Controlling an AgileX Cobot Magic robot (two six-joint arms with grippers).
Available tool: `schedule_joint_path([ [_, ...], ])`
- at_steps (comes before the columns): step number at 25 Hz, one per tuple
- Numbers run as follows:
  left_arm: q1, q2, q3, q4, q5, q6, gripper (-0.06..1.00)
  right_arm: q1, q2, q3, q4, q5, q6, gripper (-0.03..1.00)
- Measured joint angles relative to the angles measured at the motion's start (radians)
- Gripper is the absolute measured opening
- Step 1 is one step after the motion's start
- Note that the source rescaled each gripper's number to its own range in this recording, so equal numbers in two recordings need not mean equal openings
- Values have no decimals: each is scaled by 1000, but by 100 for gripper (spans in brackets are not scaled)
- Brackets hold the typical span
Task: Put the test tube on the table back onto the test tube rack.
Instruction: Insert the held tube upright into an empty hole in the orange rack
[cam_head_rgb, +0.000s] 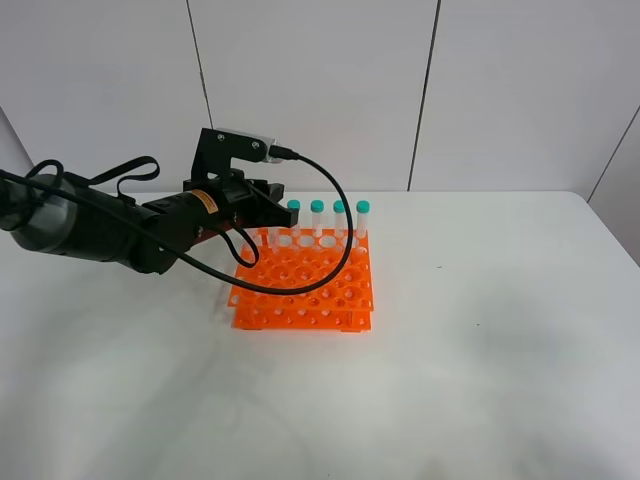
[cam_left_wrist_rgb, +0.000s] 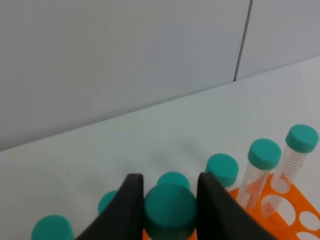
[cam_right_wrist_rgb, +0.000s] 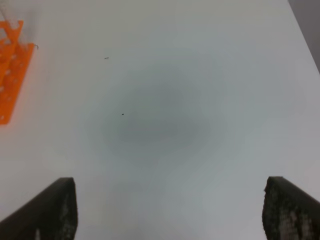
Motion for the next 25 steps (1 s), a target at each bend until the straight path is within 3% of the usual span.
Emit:
schedule_joint_path([
  [25,0,-1,-28,0,26,-4,0,0,0,0,0,0,2,92],
])
